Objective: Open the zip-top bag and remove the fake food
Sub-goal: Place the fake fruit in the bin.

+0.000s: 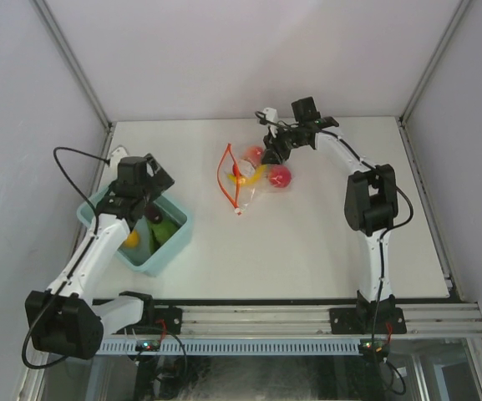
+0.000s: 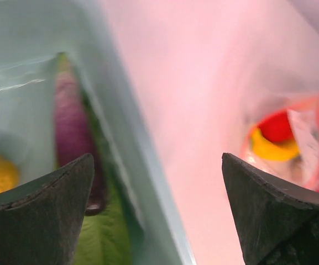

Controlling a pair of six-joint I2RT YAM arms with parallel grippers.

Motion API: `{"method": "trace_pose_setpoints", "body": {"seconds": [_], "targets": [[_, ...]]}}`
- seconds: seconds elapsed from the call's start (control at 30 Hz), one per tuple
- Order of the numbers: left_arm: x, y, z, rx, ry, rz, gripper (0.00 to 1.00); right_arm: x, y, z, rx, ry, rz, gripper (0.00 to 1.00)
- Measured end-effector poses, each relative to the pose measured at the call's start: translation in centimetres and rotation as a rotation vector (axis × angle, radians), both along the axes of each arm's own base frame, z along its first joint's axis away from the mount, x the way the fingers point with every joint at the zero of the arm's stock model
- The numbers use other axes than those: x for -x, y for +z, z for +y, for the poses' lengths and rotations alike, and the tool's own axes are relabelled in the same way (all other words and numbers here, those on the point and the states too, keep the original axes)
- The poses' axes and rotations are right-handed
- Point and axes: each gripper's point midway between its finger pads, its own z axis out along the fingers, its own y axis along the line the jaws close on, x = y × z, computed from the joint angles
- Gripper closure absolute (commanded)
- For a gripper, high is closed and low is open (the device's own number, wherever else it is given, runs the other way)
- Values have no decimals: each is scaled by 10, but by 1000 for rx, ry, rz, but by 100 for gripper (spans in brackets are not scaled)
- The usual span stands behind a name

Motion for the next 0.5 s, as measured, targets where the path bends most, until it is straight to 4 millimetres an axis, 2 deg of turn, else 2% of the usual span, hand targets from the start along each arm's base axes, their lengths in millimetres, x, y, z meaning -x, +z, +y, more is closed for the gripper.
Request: {"method": "trace_pose_setpoints", "body": {"seconds": [0.13, 0.3, 0.4, 0.5], "targets": [[-12, 21, -43, 26, -205, -96, 0, 0, 10, 1, -14, 4, -34, 64], [-20, 39, -75, 64, -369, -180, 0, 0, 8, 2, -22, 8, -43, 64], [-26, 46, -93, 101, -446, -219, 0, 2, 2, 1, -19, 8, -33, 64], [-33, 41, -109, 135, -506, -224, 0, 3, -1, 1, -18, 8, -27, 64]]}}
